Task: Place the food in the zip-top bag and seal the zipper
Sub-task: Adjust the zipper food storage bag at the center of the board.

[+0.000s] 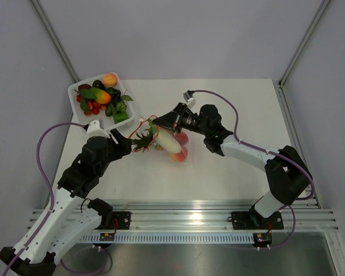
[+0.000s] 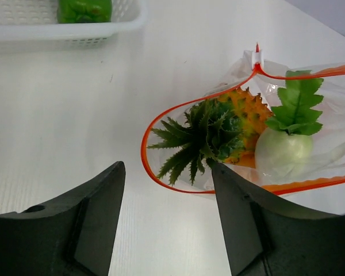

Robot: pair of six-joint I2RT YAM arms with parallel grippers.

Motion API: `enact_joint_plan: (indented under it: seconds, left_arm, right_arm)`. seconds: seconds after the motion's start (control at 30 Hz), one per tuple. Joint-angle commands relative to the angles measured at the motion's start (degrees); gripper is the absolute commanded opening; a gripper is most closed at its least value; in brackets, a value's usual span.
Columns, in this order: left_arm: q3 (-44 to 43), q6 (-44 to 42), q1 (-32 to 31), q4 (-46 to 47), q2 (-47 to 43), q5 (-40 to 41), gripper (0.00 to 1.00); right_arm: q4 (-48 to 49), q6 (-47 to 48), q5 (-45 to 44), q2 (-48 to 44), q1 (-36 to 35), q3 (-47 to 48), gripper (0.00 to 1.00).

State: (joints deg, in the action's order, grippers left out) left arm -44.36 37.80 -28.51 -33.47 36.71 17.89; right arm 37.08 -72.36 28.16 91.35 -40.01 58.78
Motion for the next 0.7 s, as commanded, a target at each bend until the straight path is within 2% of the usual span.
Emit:
enact_joint_plan:
  seconds: [0.0,0.23,0.37,0.47,0.5,0.6,0.67]
  left_arm:
    - [1.4,2.3,0.2,2.0,0.0,1.3,0.66]
    - [3.0,3.5,0.6,2.4,2.3,-0.6,0.60]
    - [4.5,4.2,0.9,3.3,3.2,-2.1,0.51]
    - [5.1,4.8,1.1,4.3,3.5,-3.3,0.38]
    - [5.2,4.9,1.1,4.7,3.5,-3.9,0.29]
    - [4.9,4.7,1.1,5.4,3.5,-4.8,0.16]
    - [4.1,4.1,1.1,5.6,3.5,-5.2,0.00]
  right_arm:
    - [1.6,1.3,0.8,-3.0,0.5,0.6,0.00]
    - [1.1,1.5,0.8,-2.6,0.3,1.1,0.00]
    - [1.6,1.3,0.8,-2.3,0.4,0.8,0.00]
    - [1.6,1.3,0.8,-2.2,0.4,0.6,0.00]
    - [1.5,1.3,0.8,-2.3,0.3,0.5,0.00]
    - [1.3,1.5,0.5,-2.1,0.4,0.5,0.00]
    - [1.3,1.8,0.6,-2.0,0.4,0.5,0.00]
